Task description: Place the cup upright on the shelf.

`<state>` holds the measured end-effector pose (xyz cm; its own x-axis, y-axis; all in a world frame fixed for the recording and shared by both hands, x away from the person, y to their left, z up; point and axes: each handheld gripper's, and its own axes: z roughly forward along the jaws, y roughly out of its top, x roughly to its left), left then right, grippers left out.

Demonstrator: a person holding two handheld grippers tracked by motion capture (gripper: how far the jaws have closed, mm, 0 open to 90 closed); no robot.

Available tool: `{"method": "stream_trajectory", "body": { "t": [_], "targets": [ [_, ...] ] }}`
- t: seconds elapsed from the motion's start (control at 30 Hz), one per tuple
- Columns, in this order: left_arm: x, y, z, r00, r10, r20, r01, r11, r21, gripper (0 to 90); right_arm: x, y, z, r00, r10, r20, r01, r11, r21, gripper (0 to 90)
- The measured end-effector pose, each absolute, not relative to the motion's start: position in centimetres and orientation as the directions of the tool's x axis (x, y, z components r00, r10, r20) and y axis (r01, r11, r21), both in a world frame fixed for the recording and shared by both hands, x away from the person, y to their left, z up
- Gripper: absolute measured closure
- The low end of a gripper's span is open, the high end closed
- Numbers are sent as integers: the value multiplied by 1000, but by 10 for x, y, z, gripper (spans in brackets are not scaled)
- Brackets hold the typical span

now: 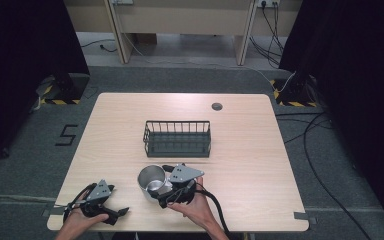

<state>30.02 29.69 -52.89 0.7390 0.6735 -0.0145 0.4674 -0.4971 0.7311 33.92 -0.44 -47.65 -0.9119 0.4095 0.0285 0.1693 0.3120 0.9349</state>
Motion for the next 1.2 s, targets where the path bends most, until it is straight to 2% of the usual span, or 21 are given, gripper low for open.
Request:
{"method": "stream_trajectory", "body": {
  "t": [0.17,0.53,1.2],
  "targets": [
    [300,297,-529,739,673,-15,467,-497,731,0,340,6,-477,-904,427,28,182,325,928,63],
    [300,297,-529,739,673,-14,467,-498,731,0,345,16,-475,-900,435,37,206,349,914,44],
    [300,297,-529,740,673,-14,467,-498,731,0,350,24,-474,-901,432,45,226,377,898,58]
  ]
}}
